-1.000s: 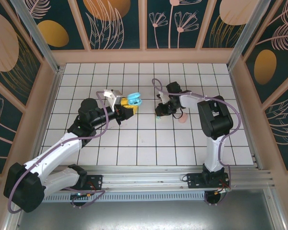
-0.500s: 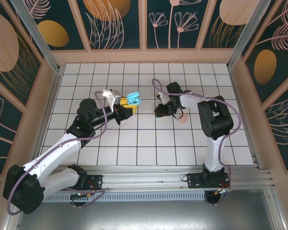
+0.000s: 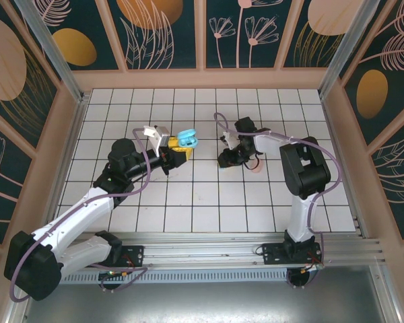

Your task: Insert the wireless bluetooth earbuds into the charging case

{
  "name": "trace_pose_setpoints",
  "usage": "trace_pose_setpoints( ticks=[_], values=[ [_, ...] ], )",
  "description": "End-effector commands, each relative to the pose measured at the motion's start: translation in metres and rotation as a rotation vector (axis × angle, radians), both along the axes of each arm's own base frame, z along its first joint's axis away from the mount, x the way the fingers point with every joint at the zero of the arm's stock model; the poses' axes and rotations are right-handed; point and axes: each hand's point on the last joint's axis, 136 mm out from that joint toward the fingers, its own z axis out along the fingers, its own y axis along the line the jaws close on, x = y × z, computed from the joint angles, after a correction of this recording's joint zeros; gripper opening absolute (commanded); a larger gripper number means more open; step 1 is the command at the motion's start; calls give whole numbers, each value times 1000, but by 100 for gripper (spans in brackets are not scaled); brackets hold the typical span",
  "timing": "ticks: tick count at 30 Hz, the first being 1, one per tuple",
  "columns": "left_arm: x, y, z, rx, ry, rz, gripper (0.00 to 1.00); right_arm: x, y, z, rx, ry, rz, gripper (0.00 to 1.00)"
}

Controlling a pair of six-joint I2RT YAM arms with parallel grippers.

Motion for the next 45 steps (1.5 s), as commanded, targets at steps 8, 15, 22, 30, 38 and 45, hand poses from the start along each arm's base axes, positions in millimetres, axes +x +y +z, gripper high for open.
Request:
trace_pose_setpoints(
  ticks=[8, 15, 22, 30, 38, 45],
  values=[
    [-2, 1, 3, -2, -17, 4, 0, -13, 2, 10, 27, 13, 16, 30],
    [-3, 3, 3, -2, -18, 16, 0, -11, 0, 9, -49, -52, 19, 30],
    [-3, 5, 4, 1, -23, 25, 0, 1, -5, 42, -194, -261, -63, 29],
    [-3, 4, 3, -1, -18, 21, 0, -9, -3, 45, -347, -317, -26, 25],
    [-4, 5, 4, -6, -16, 23, 0, -18, 6, 28, -427, -282, 37, 23],
    [-5, 6, 4, -1, -18, 28, 0, -21, 6, 17, -489, -263, 82, 21]
  ],
)
